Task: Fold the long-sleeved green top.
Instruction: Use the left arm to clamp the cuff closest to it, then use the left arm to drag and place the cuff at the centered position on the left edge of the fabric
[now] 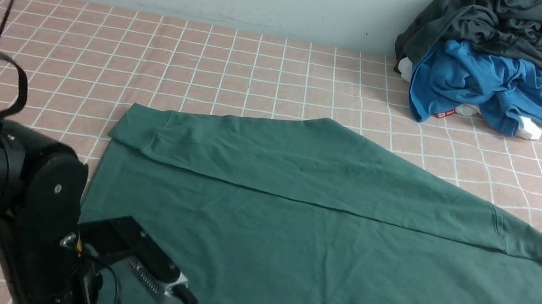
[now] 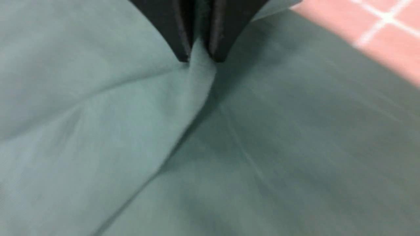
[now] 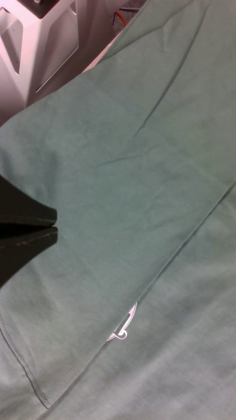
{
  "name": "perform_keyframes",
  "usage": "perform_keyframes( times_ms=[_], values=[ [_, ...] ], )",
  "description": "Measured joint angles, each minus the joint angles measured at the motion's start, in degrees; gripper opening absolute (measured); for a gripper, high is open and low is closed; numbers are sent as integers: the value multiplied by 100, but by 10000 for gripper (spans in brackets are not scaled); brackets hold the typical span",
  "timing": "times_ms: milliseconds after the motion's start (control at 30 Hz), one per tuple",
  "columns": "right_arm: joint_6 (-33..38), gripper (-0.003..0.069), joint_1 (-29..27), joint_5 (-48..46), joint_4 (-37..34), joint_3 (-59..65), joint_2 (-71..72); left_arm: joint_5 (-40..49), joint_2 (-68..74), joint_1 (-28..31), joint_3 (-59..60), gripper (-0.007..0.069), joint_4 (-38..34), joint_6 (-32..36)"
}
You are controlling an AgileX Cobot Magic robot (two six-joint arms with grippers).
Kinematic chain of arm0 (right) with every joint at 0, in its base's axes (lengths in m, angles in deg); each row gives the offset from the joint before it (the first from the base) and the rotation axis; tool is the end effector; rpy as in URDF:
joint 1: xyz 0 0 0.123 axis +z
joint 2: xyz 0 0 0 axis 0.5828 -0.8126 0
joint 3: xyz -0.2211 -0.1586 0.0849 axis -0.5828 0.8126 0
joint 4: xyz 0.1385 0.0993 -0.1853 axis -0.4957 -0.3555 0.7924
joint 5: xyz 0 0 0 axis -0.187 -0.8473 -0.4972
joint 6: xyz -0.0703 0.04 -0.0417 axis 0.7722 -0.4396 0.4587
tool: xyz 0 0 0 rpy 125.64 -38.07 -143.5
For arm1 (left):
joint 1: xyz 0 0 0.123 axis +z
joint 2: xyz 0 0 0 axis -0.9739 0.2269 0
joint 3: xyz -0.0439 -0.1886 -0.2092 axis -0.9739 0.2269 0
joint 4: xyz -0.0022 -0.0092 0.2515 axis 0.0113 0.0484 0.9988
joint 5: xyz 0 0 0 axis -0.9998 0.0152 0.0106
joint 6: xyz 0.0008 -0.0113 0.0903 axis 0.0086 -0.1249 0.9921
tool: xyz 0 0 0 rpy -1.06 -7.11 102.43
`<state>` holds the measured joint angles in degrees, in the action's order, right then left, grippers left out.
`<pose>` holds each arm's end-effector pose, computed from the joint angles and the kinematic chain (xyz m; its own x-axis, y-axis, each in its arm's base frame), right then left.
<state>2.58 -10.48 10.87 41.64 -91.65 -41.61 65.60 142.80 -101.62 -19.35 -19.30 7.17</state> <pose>0.1096 0.0728 0.2937 -0.7671 -0.5553 -0.3213 -0.6197 0.7708 0.1475 0.2141 -0.1088 0.1855 -0.7535 0.6575 0.0006 0.6537 0.7493 -0.1056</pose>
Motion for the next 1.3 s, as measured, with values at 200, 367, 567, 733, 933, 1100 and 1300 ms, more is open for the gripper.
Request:
perform_keyframes(
  times_ms=[200, 367, 567, 733, 933, 1100, 1300],
  values=[
    [12, -14, 0, 0, 54, 0, 0, 579, -89, 0, -1116, 27, 291, 0],
    [15, -14, 0, 0, 233, 0, 0, 1039, -81, 0, -2326, 27, 704, -5],
    [15, -14, 0, 0, 403, 0, 0, 1286, 137, 0, -3446, 27, 823, -9],
    [-117, -14, 0, 0, 567, 0, 0, 1344, 640, 0, -4001, 27, 882, -9],
    [-601, -14, 0, -1, 1110, 0, 0, 1199, 1280, 0, -4085, 27, 1333, -9],
    [-832, -14, 0, -1, 1382, 0, 0, 970, 1799, 0, -4085, 27, 1844, -107],
    [-850, -14, 0, 7, 1394, 0, 0, 851, 2251, 144, -4091, 57, 1866, -312]
  ],
)
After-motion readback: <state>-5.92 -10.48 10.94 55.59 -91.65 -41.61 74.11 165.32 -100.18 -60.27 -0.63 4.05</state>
